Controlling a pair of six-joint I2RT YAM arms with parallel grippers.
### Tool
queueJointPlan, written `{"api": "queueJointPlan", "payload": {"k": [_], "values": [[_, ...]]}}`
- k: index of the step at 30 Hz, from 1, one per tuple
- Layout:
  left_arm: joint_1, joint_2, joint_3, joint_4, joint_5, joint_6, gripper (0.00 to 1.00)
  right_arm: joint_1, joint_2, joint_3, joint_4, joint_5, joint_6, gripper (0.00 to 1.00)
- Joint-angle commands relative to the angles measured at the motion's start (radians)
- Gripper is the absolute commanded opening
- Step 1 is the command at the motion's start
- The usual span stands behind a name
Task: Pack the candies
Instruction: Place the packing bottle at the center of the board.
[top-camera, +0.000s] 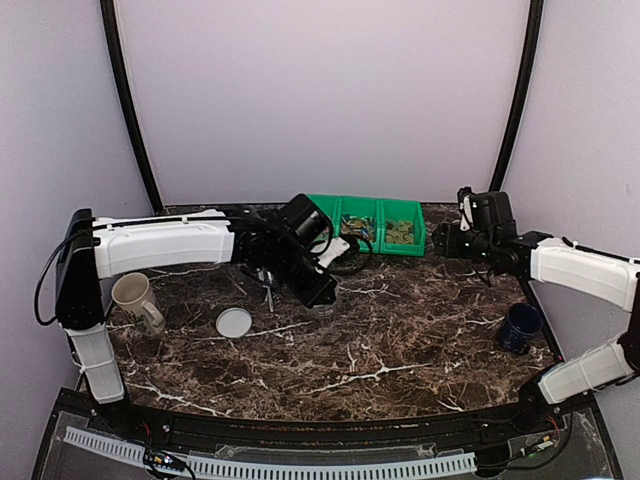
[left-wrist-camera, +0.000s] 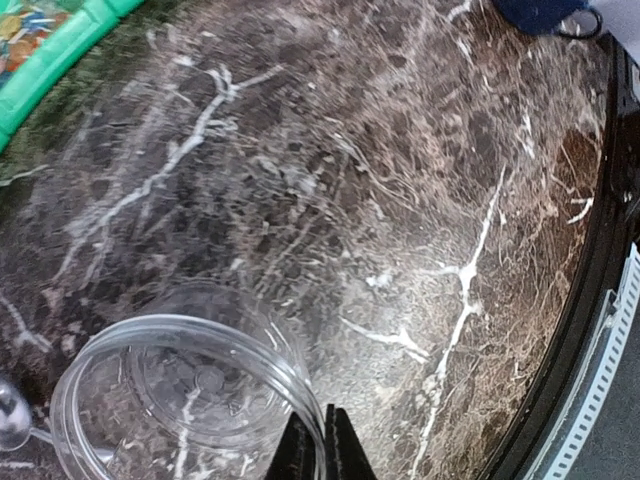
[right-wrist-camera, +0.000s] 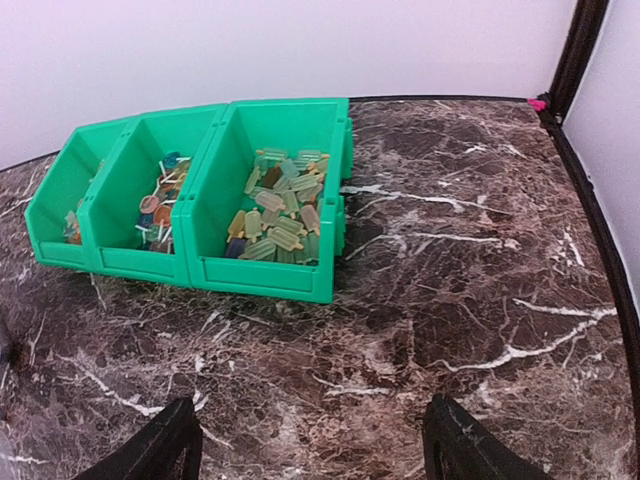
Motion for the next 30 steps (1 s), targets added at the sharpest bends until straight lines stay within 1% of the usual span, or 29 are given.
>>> {"api": "queueJointPlan", "payload": {"k": [1, 9, 14, 19, 30], "values": [[-0.063, 0.085, 0.072, -0.06, 0.023, 0.047, 0.0, -0.05, -0.049, -0.032, 0.017, 0.057, 0.051, 0.76], [-0.118, 0.173, 0.145, -0.066, 0.034, 0.081, 0.0, -0.073, -0.071, -0.048, 0.028, 0.027, 0.062, 0.76], [-0.123, 0.21, 0.15, -0.077, 0.031, 0.093, 0.0, -0.073, -0.073, -0.049, 0.031, 0.026, 0.063, 0.76], [-0.126, 0.234, 0.151, -0.049, 0.028, 0.093, 0.01, -0.072, -0.074, -0.049, 0.034, 0.023, 0.063, 0.76], [-0.162, 0.289, 0.229, -0.054, 0.05, 0.115, 0.02, -0.073, -0.07, -0.05, 0.035, 0.019, 0.063, 0.76]]}}
